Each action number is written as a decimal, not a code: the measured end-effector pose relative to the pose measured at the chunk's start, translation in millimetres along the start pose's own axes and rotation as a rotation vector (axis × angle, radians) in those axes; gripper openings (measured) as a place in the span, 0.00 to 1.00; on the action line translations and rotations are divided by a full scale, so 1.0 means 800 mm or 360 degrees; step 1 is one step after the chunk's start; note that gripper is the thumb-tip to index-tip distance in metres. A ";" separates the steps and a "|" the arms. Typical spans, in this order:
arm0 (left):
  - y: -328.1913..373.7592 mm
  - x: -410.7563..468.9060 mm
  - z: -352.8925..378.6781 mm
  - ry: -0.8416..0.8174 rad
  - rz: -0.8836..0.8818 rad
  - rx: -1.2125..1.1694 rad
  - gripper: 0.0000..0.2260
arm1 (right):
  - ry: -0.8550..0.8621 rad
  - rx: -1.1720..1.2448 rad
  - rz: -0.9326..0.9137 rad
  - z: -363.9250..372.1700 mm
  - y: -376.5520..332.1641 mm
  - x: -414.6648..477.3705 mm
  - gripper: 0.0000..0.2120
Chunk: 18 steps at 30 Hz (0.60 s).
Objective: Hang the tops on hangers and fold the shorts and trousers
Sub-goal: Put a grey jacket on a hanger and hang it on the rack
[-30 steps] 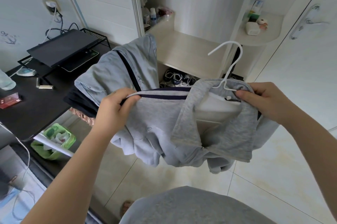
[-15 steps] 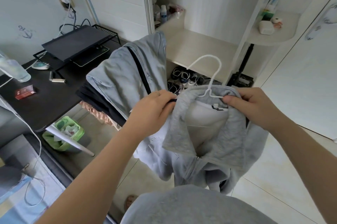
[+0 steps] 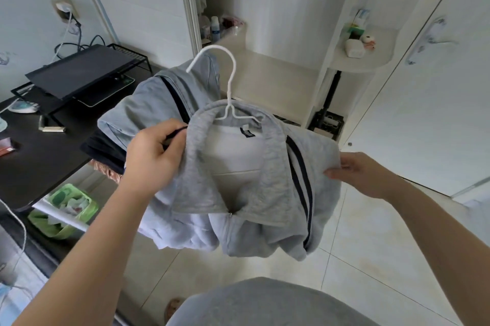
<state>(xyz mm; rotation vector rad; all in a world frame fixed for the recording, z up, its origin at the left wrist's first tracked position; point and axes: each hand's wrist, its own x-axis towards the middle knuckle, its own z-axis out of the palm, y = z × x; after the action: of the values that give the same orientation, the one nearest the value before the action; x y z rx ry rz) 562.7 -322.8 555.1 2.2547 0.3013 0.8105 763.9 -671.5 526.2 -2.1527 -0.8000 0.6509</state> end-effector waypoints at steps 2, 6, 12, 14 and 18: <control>-0.003 0.003 -0.002 0.0000 0.0010 -0.0012 0.09 | 0.0158 0.0005 0.0000 0.005 0.010 0.002 0.11; -0.010 0.007 -0.010 -0.0046 0.0047 0.0011 0.10 | 0.0567 0.0094 -0.0008 0.011 0.009 0.009 0.10; -0.008 0.015 -0.020 -0.0318 0.0170 0.0090 0.12 | 0.1068 0.0165 -0.0210 -0.031 -0.034 0.022 0.14; -0.002 0.017 -0.017 -0.0384 0.0177 0.0039 0.12 | 0.1116 0.0243 -0.0227 -0.047 -0.053 0.031 0.17; 0.017 0.017 -0.012 -0.0310 0.0060 -0.0608 0.12 | 0.0842 0.0051 0.0010 -0.059 -0.075 0.056 0.20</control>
<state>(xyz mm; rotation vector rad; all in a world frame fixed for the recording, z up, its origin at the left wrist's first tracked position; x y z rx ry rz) 567.4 -321.3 576.2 1.9620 0.0088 0.6022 804.9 -629.4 592.3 -2.1528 -0.4889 0.0780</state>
